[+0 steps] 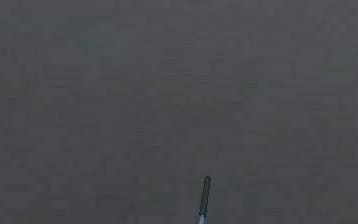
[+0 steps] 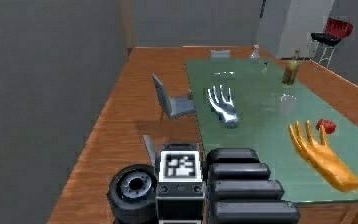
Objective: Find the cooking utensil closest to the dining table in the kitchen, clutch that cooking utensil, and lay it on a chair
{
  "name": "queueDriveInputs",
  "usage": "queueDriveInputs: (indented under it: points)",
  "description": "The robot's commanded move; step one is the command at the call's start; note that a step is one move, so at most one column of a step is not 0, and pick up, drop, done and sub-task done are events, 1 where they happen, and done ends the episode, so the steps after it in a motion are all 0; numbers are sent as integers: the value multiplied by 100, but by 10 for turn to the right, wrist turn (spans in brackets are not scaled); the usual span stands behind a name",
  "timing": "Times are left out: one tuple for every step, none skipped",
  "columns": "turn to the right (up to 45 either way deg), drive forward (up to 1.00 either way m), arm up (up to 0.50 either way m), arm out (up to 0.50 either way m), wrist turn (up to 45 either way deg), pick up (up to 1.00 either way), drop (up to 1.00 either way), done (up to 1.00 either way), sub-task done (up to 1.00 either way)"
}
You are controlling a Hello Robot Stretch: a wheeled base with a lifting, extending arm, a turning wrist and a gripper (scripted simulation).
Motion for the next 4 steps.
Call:
queueDriveInputs:
  points:
    - [-450, 0, 0, 0, 0, 0, 0, 0, 0]
    - [-330, 0, 0, 0, 0, 0, 0, 0, 0]
    - [450, 0, 0, 0, 0, 0, 0, 0, 0]
    - [450, 0, 0, 0, 0, 0, 0, 0, 0]
